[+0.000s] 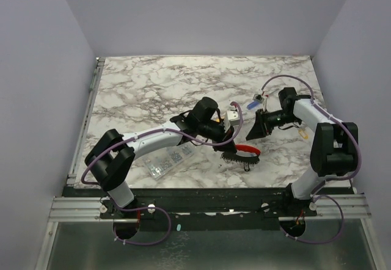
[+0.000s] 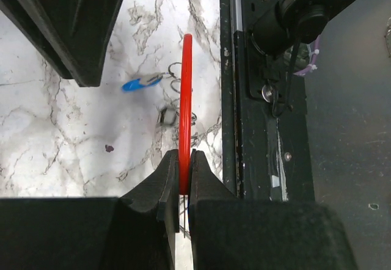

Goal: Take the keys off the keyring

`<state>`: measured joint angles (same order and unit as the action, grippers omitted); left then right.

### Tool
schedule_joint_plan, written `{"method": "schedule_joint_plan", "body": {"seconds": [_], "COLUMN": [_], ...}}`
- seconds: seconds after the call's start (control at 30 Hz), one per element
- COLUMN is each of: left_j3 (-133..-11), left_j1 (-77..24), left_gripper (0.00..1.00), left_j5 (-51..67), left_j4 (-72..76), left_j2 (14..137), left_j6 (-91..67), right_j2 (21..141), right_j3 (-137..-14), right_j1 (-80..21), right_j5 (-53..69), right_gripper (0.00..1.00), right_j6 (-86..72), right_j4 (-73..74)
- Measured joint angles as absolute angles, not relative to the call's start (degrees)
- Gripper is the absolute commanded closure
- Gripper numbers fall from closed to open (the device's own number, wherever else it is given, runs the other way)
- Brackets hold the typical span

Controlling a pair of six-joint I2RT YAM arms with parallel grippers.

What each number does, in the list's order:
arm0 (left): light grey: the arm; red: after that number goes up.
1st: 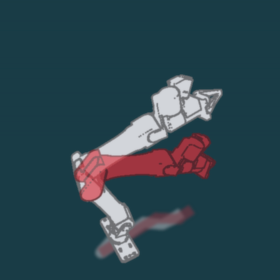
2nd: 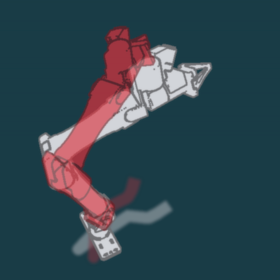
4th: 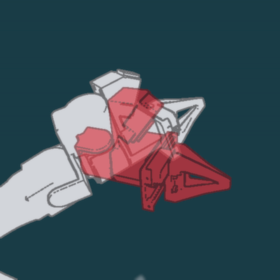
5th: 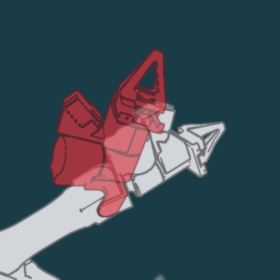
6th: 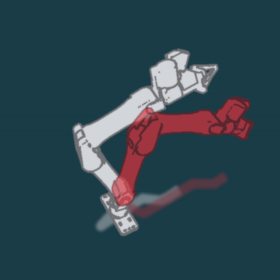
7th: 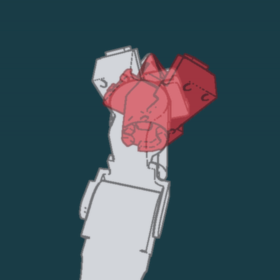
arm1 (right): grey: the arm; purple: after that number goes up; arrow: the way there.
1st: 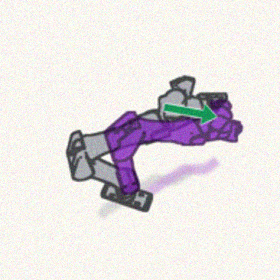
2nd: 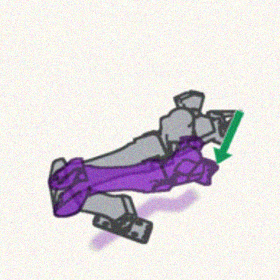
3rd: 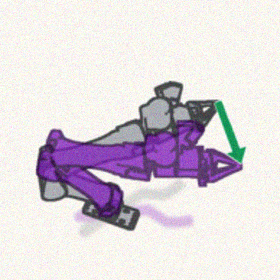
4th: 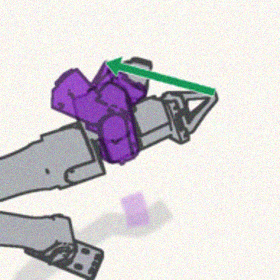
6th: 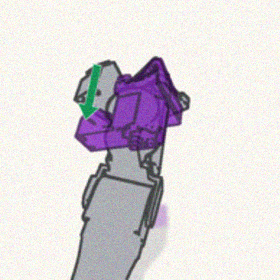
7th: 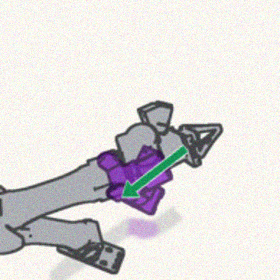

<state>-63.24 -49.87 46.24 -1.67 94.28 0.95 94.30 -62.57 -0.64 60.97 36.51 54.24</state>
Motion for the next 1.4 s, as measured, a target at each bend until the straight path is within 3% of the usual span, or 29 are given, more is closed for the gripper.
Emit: {"method": "schedule_joint_plan", "body": {"seconds": [0.8,1.4], "left_j3": [-65.2,-59.5], "left_j1": [-54.5,-37.4], "left_gripper": [1.0,1.0], "left_j5": [54.9,49.4], "left_j4": [-4.0,24.0], "left_j2": [94.4,111.6], "left_j6": [2.0,-26.9], "right_j2": [97.1,96.5], "right_j3": [-67.8,-68.7], "right_j1": [0.6,4.6], "right_j5": [63.5,60.5], "right_gripper": [0.66,0.65], "right_j6": [34.7,32.9], "right_j4": [54.5,53.5]}}
